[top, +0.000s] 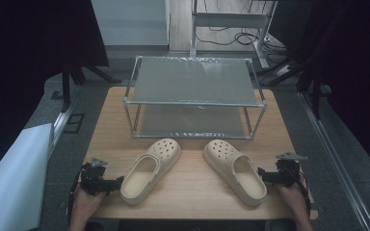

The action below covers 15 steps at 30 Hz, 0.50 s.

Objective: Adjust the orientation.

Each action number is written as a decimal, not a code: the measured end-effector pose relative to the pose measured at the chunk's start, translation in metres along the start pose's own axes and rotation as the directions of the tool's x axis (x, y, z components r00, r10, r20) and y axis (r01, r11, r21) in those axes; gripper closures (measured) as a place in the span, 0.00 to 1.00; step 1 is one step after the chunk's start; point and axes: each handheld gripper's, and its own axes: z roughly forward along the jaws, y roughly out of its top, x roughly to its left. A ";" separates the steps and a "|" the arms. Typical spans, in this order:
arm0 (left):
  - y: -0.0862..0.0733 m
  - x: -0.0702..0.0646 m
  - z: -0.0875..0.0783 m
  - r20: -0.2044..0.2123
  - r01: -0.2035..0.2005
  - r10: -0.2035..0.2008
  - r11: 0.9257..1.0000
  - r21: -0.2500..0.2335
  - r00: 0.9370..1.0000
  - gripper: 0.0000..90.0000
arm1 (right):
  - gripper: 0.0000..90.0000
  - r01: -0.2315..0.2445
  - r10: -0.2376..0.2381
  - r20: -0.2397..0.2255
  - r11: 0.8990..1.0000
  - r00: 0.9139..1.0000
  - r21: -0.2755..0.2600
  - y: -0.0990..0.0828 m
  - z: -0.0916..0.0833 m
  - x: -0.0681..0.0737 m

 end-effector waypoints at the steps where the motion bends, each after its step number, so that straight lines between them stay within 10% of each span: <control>1: -0.001 -0.004 0.000 0.009 -0.009 0.009 1.000 0.002 1.000 0.06 | 0.00 0.000 0.000 0.000 1.000 1.000 0.000 0.000 0.000 0.000; 11: -0.008 -0.037 0.002 0.058 -0.047 0.046 0.999 0.015 0.997 0.04 | 0.01 -0.001 0.001 0.000 1.000 1.000 -0.001 0.000 0.000 0.000; 15: -0.004 -0.028 -0.008 0.027 0.011 -0.010 0.999 -0.034 1.000 0.05 | 0.01 -0.001 0.001 0.000 1.000 1.000 -0.001 0.000 0.000 0.000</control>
